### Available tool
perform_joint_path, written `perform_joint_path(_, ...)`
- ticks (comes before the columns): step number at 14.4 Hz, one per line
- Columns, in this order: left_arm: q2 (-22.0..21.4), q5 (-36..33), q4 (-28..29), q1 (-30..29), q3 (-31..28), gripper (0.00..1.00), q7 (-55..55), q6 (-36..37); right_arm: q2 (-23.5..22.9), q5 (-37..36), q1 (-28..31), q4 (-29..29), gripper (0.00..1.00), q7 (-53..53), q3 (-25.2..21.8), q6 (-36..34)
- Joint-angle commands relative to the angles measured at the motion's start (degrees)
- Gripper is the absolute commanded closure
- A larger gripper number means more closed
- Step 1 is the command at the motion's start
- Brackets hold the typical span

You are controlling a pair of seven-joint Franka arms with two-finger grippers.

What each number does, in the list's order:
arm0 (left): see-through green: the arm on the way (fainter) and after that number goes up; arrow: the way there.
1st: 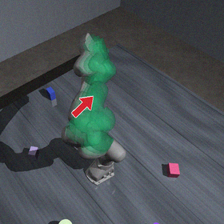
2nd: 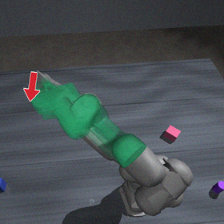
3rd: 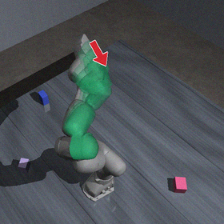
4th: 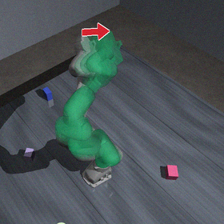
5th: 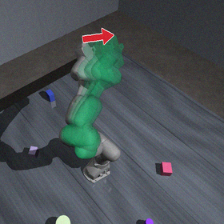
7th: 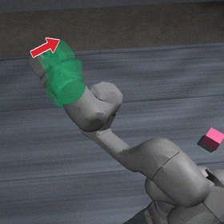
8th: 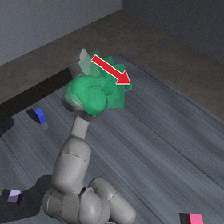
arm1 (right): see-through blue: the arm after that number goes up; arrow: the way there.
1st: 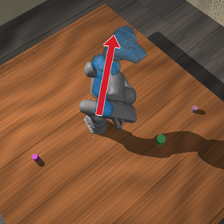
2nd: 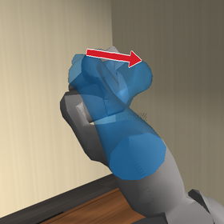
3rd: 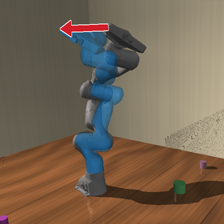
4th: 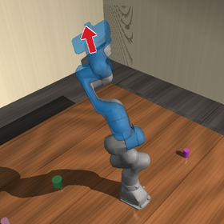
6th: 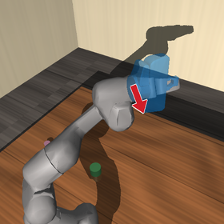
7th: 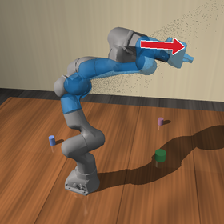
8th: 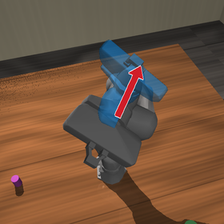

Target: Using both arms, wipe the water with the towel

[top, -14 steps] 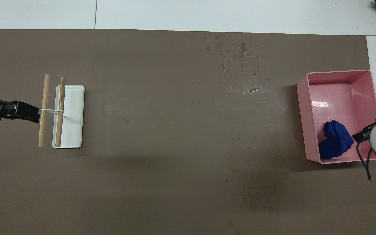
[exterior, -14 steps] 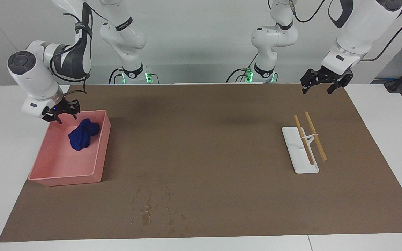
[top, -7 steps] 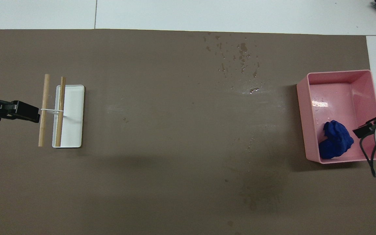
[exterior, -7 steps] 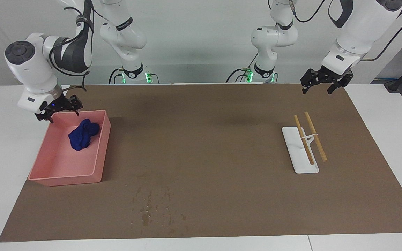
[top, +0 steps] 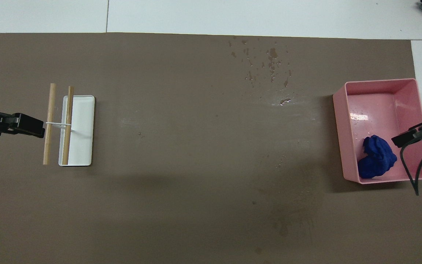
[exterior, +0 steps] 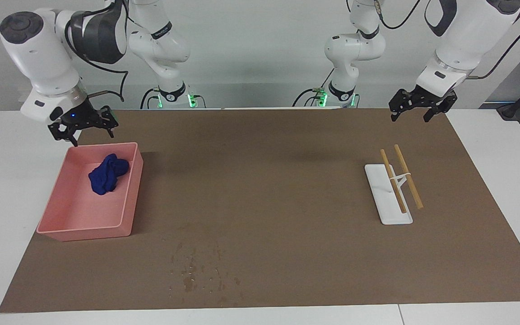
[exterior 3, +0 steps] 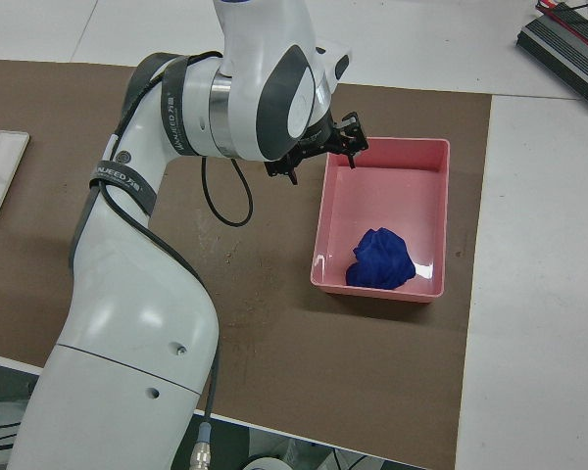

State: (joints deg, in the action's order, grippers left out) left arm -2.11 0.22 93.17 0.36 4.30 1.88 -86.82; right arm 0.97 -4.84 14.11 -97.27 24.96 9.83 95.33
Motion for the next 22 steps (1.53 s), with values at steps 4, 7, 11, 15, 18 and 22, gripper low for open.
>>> perform_joint_path(4,-1.49,0.83,1.75,-0.19,-0.26,0.0,0.58,-1.16,3.33,4.4,0.13,3.85,0.0,-3.33,0.81,-2.42)
perform_joint_path(7,-1.4,0.83,1.75,-0.19,-0.26,0.0,0.58,-1.16,4.13,4.49,0.13,3.84,0.0,-11.12,2.21,-4.35)
perform_joint_path(11,-1.49,0.83,1.75,-0.19,-0.26,0.0,0.58,-1.07,4.74,4.31,-0.04,3.49,0.0,-15.38,2.83,-6.73)
perform_joint_path(15,-1.4,0.83,1.75,-0.19,-0.26,0.0,0.58,-1.16,4.13,4.31,-3.97,3.76,0.0,-22.75,1.18,-6.74)
perform_joint_path(18,-1.49,0.83,1.75,-0.19,-0.26,0.0,0.58,-1.16,3.6,4.57,-13.57,3.67,0.0,-23.82,-7.96,-6.47)
perform_joint_path(22,-1.4,0.83,1.75,-0.19,-0.26,0.0,0.58,-1.16,3.6,7.48,-14.37,3.67,0.0,-23.82,-7.72,-5.93)
